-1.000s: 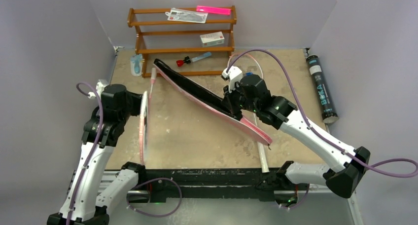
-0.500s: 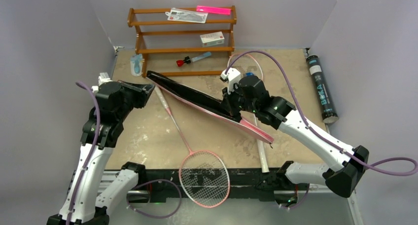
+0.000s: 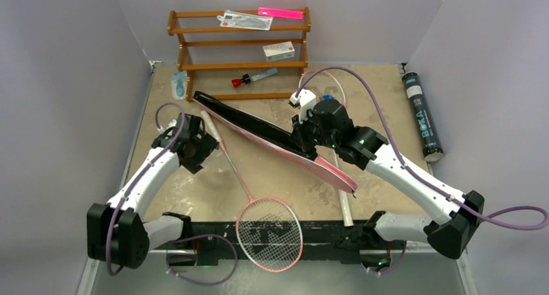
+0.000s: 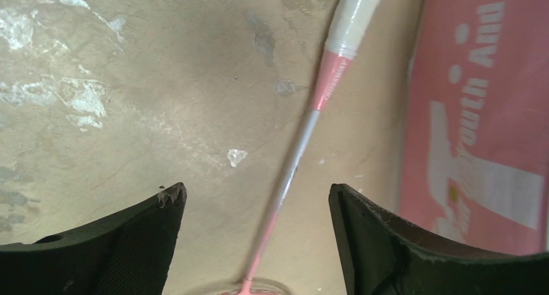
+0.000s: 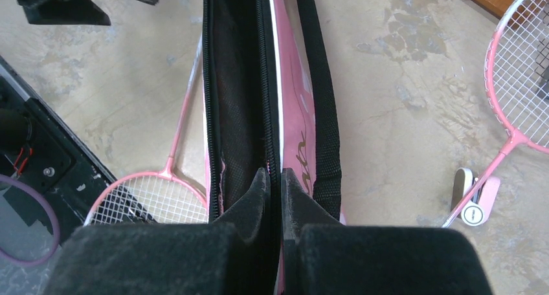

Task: Pack up the badminton gear
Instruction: Pick up the racket from the center of the board.

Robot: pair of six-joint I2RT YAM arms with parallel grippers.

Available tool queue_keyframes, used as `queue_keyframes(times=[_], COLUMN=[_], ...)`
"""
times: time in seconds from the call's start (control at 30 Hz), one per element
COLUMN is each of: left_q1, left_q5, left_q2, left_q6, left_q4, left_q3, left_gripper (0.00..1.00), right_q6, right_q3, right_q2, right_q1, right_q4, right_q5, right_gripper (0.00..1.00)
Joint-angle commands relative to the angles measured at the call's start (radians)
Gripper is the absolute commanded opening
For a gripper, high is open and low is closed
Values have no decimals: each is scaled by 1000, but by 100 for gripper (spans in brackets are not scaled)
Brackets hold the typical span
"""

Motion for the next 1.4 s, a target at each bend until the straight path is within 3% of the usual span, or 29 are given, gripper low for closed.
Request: queue_keyframes(times=[0.0,0.27,0.57,0.97,1.1,1.17,1.27,1.37], left_q1=[-12,-224,-264,-265,-265,-265,-265,-265], left_q5=[26,-62,0,91,89,88,83,28], left_q2=[76,249,360,525,565,581,594,586], left_q6=[108,3,-32,-57,-66,-73,-83,-96], left_q4=[38,-1,68,111,110,111,118,97], left_q3=[19,90,89,138,145,145,133,125], left_gripper=[81,84,75,45,42,29,0,0], right_q6=[1,-5,-8,-13,-16,-16,-16,-16], right_q3=[7,-9,-10,-12,-7,-6,-8,-12], right_q2=[-41,-65,-71,-76,-74,-75,-83,-89], right_q1=[1,1,1,1,1,1,1,1], right_q4=[63,66,72,85,79,79,82,85], right_q5=[-3,14,7,14,15,16,16,16], right_gripper=[0,0,0,0,0,0,0,0])
